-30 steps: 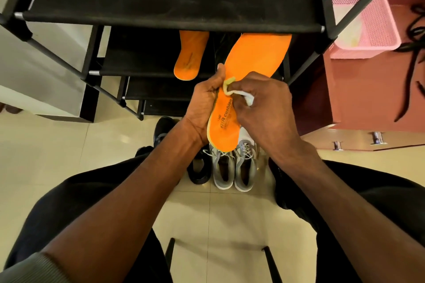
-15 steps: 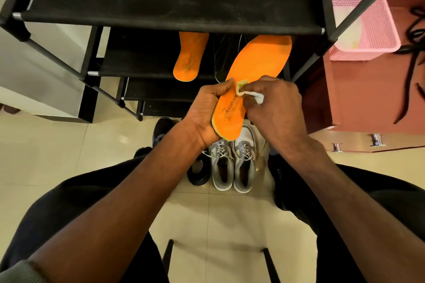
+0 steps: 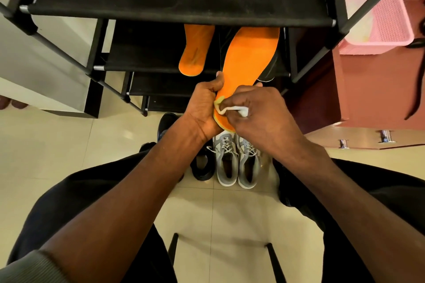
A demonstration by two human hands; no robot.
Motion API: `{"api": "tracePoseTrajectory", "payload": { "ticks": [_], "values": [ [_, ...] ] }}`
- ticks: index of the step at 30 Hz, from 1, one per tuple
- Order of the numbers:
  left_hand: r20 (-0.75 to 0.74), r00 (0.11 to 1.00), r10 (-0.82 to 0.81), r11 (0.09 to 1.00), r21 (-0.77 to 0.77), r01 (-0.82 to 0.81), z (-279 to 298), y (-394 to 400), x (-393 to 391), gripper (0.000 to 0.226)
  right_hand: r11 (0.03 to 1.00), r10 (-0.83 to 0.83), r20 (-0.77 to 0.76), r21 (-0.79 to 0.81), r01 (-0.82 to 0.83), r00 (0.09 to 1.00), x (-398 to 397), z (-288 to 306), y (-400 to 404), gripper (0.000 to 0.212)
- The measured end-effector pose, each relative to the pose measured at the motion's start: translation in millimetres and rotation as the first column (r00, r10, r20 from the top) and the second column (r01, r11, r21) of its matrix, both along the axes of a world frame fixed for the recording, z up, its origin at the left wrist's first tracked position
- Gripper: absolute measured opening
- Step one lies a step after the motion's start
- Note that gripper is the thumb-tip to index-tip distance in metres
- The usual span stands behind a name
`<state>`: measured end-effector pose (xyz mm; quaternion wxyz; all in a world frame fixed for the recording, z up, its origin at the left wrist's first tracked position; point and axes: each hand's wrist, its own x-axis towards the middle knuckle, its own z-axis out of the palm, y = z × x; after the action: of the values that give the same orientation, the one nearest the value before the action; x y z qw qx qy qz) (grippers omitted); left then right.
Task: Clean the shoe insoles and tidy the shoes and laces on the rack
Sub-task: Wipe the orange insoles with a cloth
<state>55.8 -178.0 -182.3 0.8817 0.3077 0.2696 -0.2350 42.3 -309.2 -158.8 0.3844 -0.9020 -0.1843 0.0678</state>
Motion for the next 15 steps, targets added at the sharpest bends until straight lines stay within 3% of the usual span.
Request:
{"api": "tracePoseTrajectory", "payload": {
  "ticks": [4,9,15],
  "values": [
    [0.013,1.000,0.020,0.999,0.050,-0.021,-2,-5,2,0.049,0.980,-0.140,0.115,-0.126,0.154,0.983,11,-1,-8,0.025],
    [0.035,0.999,-0.005,0.991,0.135,0.000,5,-10,3,0.041,0.946,-0.293,0.185,-0.085,0.312,0.938,24,1,-25,0.024],
    [0.061,0.998,0.011,0.990,0.138,-0.019,2,-7,4,0.035,0.951,-0.298,0.164,-0.038,0.308,0.940,30,-2,-29,0.023]
  ]
}}
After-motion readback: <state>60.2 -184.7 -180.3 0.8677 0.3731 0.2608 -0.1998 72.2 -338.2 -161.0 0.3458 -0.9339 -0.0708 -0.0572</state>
